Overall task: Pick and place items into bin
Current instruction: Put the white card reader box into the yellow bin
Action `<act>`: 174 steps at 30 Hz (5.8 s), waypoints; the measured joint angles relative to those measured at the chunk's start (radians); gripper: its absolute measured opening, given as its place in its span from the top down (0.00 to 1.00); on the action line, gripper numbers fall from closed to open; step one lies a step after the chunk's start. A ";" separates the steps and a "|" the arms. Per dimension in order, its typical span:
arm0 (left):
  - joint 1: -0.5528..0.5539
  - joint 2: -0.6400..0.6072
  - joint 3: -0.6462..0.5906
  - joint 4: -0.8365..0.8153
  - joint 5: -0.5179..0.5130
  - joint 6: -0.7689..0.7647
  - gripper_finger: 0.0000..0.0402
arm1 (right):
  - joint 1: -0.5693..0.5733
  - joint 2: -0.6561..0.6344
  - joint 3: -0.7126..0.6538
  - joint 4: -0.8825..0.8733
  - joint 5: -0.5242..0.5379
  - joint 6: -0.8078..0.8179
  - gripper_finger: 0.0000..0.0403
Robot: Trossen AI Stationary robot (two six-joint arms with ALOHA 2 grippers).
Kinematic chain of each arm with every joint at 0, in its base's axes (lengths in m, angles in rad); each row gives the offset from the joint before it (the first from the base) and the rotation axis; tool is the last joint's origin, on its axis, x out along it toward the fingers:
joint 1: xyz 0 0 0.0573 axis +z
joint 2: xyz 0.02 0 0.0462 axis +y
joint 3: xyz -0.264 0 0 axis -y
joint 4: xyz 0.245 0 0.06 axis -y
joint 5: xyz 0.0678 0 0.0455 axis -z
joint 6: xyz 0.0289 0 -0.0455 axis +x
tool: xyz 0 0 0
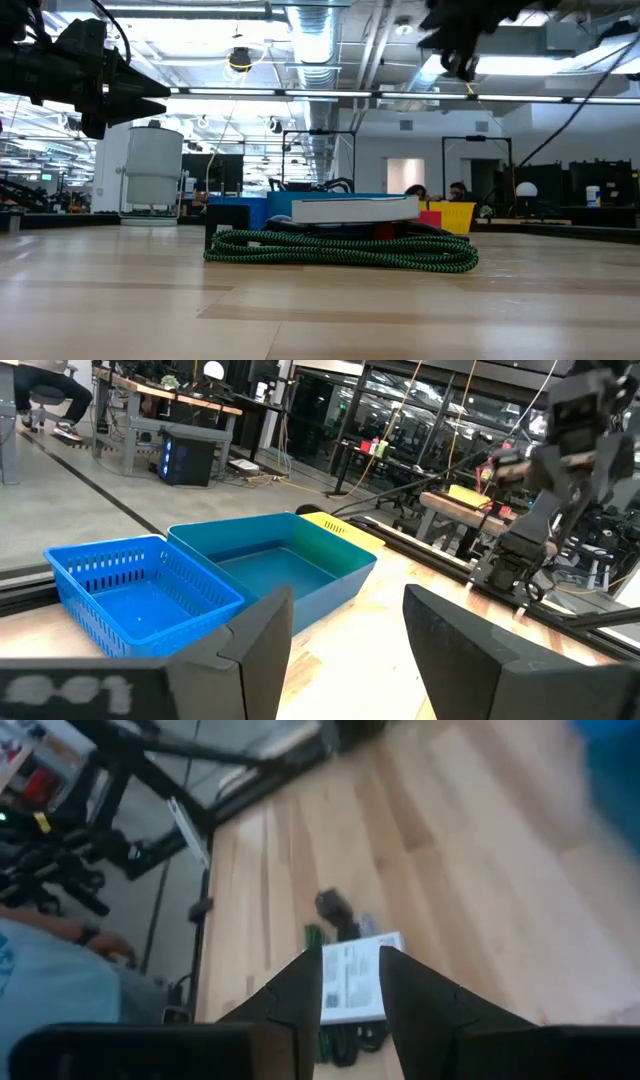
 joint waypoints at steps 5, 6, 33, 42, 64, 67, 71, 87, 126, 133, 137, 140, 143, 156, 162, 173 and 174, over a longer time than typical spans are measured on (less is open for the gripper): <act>0.000 0.000 0.000 0.000 0.000 0.000 0.55 | 0.041 -0.209 -0.080 0.016 0.194 0.049 0.77; 0.000 0.000 0.000 0.000 0.000 0.000 0.55 | 0.053 -0.249 -0.104 0.028 0.232 0.073 0.77; 0.000 0.000 0.000 0.000 0.000 0.000 0.55 | 0.638 -0.431 -0.612 0.531 1.006 0.545 0.77; 0.000 0.000 0.000 0.000 0.000 0.000 0.55 | 0.679 -0.431 -0.612 0.530 1.185 0.555 0.77; 0.000 0.000 0.000 0.017 0.009 -0.580 0.55 | 0.659 -0.431 -0.612 0.538 1.179 0.673 0.77; 0.000 0.000 0.000 0.017 0.013 -0.618 0.55 | 0.653 -0.431 -0.612 0.538 1.179 0.673 0.77; 0.000 0.000 0.000 0.017 0.022 -0.629 0.55 | 0.653 -0.431 -0.612 0.533 1.178 0.672 0.77; 0.086 0.057 0.000 -0.001 0.498 -1.094 0.55 | 0.653 -0.431 -0.611 0.530 1.178 0.641 0.77; 0.363 1.129 0.130 0.594 1.102 -0.981 0.55 | 0.653 -0.431 -0.611 0.539 1.178 0.673 0.77; 0.363 1.247 0.215 0.595 1.142 -0.912 0.55 | 0.653 -0.430 -0.611 0.539 1.178 0.673 0.77; 0.365 1.313 0.253 0.595 1.183 -0.904 0.55 | 0.653 -0.430 -0.611 0.539 1.178 0.673 0.77; 0.376 1.358 0.273 0.596 1.210 -0.904 0.55 | 0.653 -0.431 -0.611 0.539 1.178 0.673 0.77; 0.383 1.397 0.293 0.605 1.223 -0.904 0.55 | 0.653 -0.430 -0.611 0.539 1.177 0.673 0.77; 0.396 1.561 0.382 0.614 1.235 -0.938 0.55 | 0.653 -0.430 -0.611 0.539 1.133 0.674 0.77; 0.414 1.603 0.415 0.595 1.239 -0.969 0.55 | 0.657 -0.430 -0.611 0.539 1.103 0.674 0.77; 0.435 1.607 0.455 0.542 1.228 -0.962 0.55 | 0.657 -0.430 -0.611 0.539 1.099 0.673 0.77; 0.435 1.607 0.457 0.541 1.226 -0.961 0.55 | 0.657 -0.430 -0.611 0.539 1.099 0.673 0.77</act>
